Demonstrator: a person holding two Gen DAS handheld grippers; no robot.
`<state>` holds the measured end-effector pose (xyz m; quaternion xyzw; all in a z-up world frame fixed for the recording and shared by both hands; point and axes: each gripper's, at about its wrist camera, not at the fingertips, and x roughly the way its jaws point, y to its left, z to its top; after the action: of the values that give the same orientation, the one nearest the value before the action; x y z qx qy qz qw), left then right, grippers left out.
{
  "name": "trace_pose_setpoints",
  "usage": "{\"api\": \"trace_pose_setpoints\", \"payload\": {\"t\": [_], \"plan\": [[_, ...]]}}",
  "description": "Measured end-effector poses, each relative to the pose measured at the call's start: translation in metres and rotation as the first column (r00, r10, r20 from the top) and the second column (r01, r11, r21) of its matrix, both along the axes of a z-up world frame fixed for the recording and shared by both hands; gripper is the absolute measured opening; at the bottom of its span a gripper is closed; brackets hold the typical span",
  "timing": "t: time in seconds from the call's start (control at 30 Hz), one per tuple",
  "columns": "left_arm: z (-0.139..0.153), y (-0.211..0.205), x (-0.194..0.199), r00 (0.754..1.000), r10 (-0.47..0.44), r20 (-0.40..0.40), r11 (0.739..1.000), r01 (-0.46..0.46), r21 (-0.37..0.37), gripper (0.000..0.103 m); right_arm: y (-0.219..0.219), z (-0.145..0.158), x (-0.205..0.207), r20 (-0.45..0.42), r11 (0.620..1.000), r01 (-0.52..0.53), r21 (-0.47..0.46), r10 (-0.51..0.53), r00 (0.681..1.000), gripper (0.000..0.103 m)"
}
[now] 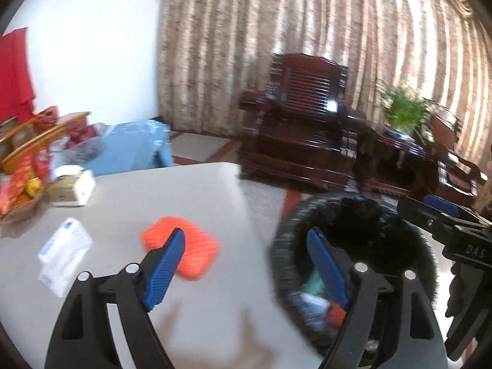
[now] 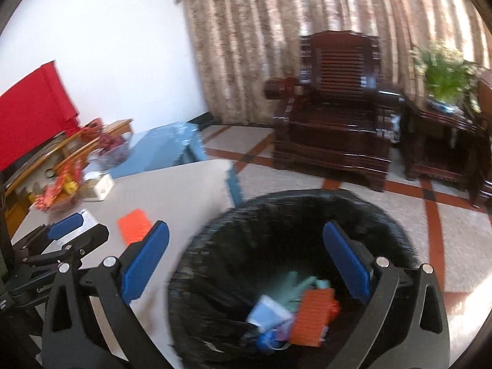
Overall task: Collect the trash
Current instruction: 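Move both open tools back from the bin toward the table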
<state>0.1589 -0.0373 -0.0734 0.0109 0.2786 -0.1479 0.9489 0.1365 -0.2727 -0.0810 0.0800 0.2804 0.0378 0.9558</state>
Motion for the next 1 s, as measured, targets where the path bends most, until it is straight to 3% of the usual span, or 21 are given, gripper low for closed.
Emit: {"api": "trace_pose_setpoints", "payload": {"t": [0.2,0.47,0.73,1.0], "plan": [[-0.004,0.061,0.002,0.991,0.133,0.014,0.991,-0.133,0.006,0.08,0.065,0.006,0.023,0.021,0.992,-0.123,0.011,0.123,0.992,0.098],[-0.016,0.131,0.006,0.959,0.283,0.023,0.959,-0.284,0.028,0.08,0.146,-0.003,0.048,0.038,0.964,-0.262,-0.031,0.264,0.964,0.098],[-0.032,0.171,0.012,0.934,0.358,0.015,0.932,-0.358,0.05,0.08,0.187,-0.034,0.08,-0.026,0.958,-0.278,-0.075,0.277,0.961,0.098],[-0.052,0.204,0.027,0.909,0.417,-0.022,0.906,-0.414,0.084,0.08,0.198,-0.076,0.115,-0.119,0.961,-0.249,-0.121,0.235,0.965,0.098]]}}
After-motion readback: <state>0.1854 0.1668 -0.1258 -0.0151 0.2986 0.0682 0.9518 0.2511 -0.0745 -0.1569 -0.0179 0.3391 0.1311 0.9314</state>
